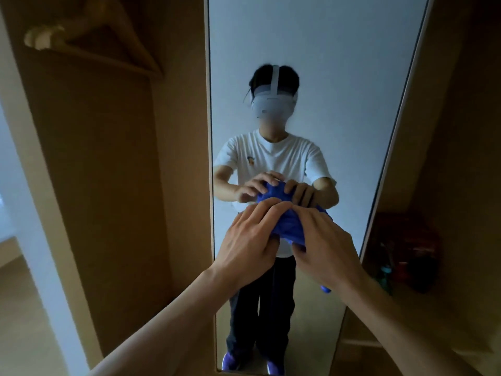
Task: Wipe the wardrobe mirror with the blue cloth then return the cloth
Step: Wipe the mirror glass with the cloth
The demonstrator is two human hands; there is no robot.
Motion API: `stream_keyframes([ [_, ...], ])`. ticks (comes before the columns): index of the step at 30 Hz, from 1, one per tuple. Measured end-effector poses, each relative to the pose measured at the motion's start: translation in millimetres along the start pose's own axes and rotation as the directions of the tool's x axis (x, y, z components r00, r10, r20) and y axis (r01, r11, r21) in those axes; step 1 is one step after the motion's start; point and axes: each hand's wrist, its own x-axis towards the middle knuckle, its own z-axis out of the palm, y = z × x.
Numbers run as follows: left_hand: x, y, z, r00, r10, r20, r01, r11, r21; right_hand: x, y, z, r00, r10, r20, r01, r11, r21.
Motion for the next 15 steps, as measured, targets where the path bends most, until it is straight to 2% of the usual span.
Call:
stream_keyframes([
  [8,55,2,-23,0.983,0.16,-0.085,-0.163,0.986,-0.026,37,6,-46,0.995,-0.023,-0.098,0.009,0.991,-0.137],
  [15,108,5,-46,0.964,0.214,-0.158,-0.221,0.975,-0.026,77,12,-81,0.974,-0.077,-0.213,0.033,0.978,-0.205],
])
